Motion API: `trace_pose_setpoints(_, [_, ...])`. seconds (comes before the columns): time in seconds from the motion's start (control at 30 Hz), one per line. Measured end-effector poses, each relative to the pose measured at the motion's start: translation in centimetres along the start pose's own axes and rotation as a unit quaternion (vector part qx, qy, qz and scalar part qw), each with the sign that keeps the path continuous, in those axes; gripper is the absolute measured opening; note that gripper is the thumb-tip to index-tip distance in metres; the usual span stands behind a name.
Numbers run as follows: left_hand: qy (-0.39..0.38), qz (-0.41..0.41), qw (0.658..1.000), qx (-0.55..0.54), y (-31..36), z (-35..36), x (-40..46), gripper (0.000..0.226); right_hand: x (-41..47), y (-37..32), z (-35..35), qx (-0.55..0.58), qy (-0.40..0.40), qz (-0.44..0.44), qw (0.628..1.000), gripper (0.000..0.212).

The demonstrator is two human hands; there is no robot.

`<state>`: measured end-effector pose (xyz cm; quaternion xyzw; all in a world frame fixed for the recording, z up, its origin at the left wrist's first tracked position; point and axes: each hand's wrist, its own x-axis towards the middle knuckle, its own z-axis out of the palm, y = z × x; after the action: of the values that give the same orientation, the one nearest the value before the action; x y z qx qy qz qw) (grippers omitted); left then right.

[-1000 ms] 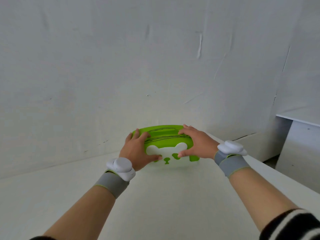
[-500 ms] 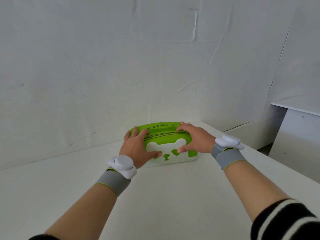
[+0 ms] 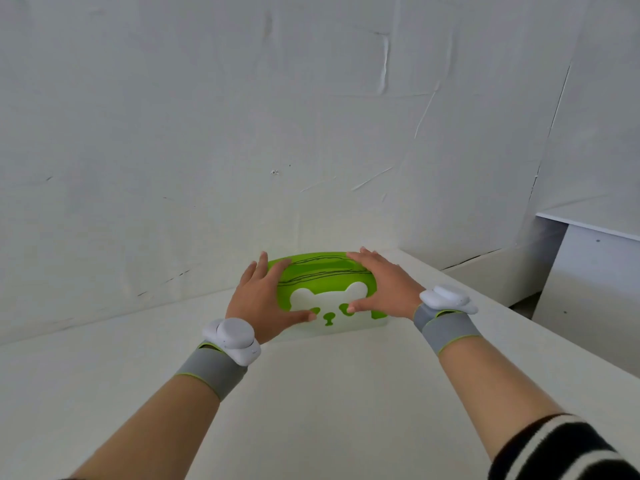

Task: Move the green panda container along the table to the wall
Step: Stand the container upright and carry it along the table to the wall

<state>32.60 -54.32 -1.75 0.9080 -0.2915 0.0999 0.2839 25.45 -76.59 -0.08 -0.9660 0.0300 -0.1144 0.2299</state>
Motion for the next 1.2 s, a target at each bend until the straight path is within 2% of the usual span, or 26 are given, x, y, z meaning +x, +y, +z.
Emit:
trace_pose_setpoints(0.1, [0.011, 0.013, 1.000, 0.013, -0.6, -0.9, -0.7, 0.105, -0.8, -0.4, 0.7, -0.006, 0.025, -0.012, 1.000, 0.098])
trace_pose_setpoints(0.27, [-0.010, 0.042, 0.999, 0.020, -1.4, -1.0, -1.5, 0.090, -1.6, -0.5, 2.0, -0.013, 0.073, -0.014, 0.997, 0.087])
trace_pose_setpoints(0.5, [-0.018, 0.079, 0.997, -0.012, -1.6, 0.7, -0.8, 0.070, -0.8, 0.4, 2.6, -0.004, 0.083, -0.010, 0.996, 0.074])
trace_pose_setpoints(0.8, [-0.004, 0.080, 0.997, -0.020, -1.4, 2.8, 2.8, 0.070, 2.6, 2.8, 2.4, 0.005, 0.100, -0.007, 0.995, 0.072])
trace_pose_setpoints(1.2, [-0.022, 0.099, 0.995, -0.001, -1.8, 4.0, 6.5, 0.071, 6.9, 5.1, 1.4, -0.011, 0.098, 0.016, 0.995, 0.070])
